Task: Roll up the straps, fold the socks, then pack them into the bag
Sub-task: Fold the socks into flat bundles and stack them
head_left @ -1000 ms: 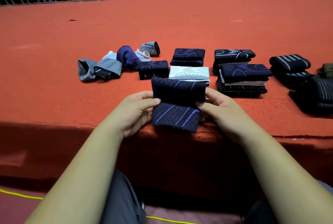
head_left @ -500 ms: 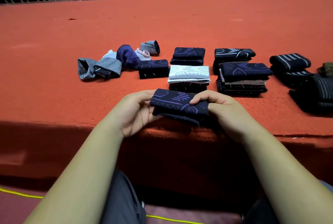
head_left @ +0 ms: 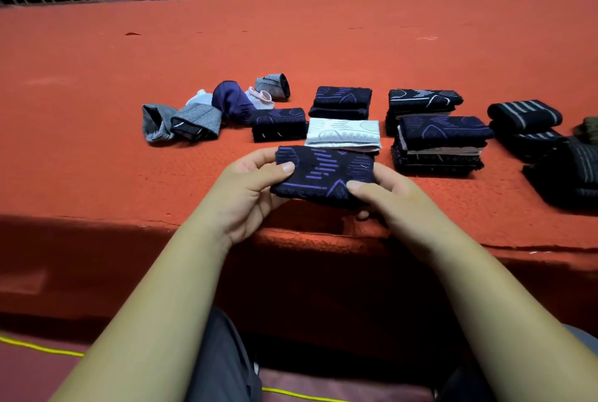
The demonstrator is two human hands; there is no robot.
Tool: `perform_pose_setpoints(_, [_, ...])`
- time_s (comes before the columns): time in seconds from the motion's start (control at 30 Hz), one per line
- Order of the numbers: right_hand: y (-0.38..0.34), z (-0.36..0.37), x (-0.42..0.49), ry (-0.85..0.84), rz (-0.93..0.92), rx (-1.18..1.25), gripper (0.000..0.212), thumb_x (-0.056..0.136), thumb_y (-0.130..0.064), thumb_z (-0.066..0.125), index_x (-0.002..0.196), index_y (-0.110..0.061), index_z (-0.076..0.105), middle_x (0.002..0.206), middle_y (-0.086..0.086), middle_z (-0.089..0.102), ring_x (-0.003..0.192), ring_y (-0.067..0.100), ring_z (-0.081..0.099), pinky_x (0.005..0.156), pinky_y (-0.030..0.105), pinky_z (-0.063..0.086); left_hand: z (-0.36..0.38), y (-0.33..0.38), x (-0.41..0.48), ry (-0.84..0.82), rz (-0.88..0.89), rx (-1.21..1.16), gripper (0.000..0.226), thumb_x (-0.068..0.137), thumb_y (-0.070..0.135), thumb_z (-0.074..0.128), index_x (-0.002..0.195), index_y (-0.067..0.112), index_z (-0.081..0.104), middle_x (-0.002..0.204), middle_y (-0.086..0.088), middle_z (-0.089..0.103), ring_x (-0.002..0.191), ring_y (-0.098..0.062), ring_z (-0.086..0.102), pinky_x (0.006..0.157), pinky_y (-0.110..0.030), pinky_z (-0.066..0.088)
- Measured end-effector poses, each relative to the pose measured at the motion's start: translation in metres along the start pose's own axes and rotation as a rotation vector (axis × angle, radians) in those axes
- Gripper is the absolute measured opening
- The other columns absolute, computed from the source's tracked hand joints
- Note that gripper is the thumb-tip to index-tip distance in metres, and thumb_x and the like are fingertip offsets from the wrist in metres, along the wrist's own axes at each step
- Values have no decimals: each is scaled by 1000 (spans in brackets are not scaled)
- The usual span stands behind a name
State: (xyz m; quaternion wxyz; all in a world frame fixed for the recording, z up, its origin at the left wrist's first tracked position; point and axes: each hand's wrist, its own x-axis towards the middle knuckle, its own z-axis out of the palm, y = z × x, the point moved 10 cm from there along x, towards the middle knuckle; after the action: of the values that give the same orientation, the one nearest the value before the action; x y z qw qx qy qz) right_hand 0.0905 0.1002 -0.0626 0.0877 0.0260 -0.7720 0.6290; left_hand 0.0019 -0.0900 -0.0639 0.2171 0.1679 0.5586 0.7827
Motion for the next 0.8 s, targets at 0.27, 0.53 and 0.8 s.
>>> perform_pose_setpoints(0.27, [0, 4, 1, 44, -13, 112, 44, 91, 0, 72, 131, -13, 62, 118, 2, 75, 87, 7, 64, 68, 27, 50, -15, 5, 0, 96, 48, 166, 36, 93, -3, 72, 128, 0, 65, 126, -26, 72, 108, -37, 70, 102, -54, 52])
perform_pose_setpoints(0.53, [-3, 2, 2, 218, -32, 101, 38, 92, 7, 74, 122, -14, 62, 117, 7, 77, 101, 16, 72, 90, 32, 58, -29, 15, 3, 229, 109, 327, 27, 91, 9, 81, 115, 2, 70, 97, -10, 76, 85, -18, 73, 78, -33, 61])
perform_pose_setpoints(0.8, [-34, -4, -9, 521, -127, -134, 41, 86, -16, 86, 101, -30, 51, 92, -14, 61, 76, 8, 58, 77, 30, 52, -45, 26, 9, 315, 190, 269, 20, 90, 11, 83, 107, 4, 74, 87, -11, 73, 81, -24, 70, 75, -42, 59])
